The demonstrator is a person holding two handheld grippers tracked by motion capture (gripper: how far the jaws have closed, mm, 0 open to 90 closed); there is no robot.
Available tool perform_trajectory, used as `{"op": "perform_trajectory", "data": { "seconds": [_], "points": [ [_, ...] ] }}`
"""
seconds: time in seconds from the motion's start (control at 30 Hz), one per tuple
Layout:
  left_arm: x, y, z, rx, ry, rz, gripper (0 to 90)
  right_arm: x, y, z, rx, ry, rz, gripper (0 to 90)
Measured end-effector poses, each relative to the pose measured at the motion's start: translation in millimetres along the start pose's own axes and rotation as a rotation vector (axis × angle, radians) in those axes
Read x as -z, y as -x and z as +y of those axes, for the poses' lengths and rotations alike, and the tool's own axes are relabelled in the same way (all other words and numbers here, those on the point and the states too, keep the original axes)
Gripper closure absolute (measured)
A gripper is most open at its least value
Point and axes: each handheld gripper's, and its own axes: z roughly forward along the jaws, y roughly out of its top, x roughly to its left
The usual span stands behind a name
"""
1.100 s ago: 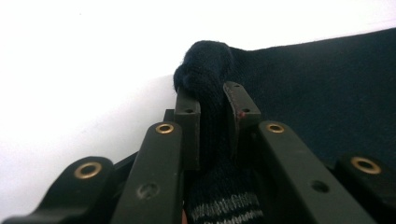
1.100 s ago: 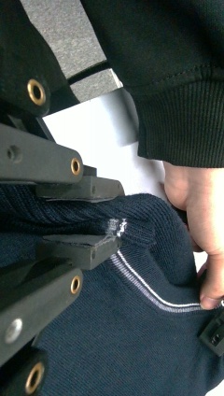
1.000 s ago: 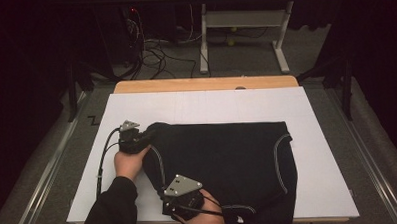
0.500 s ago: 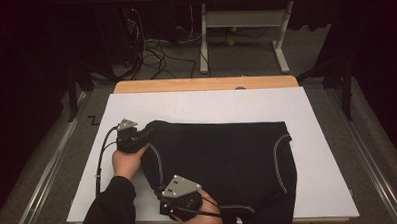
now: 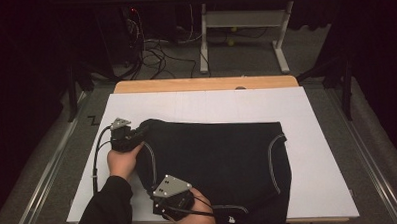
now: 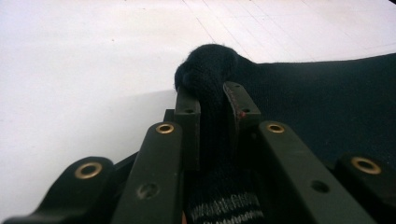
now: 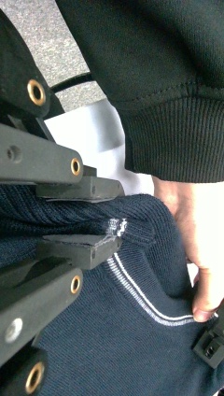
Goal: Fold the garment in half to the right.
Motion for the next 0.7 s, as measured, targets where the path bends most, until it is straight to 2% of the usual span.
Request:
{"op": "perform_trajectory", "data": {
  "seconds": [0.4, 0.7],
  "points": [
    [13.6, -21.7, -6.8, 0.032, 0.010, 0.018, 73.7, -14.9, -10.3, 10.7, 0.022, -0.005, 0.022, 76.0],
    [31.3, -39.6, -8.8, 0.049, 0.024, 0.048, 73.6, -28.4, -21.5, 22.5, 0.041, -0.004, 0.045, 76.0]
  ]
}}
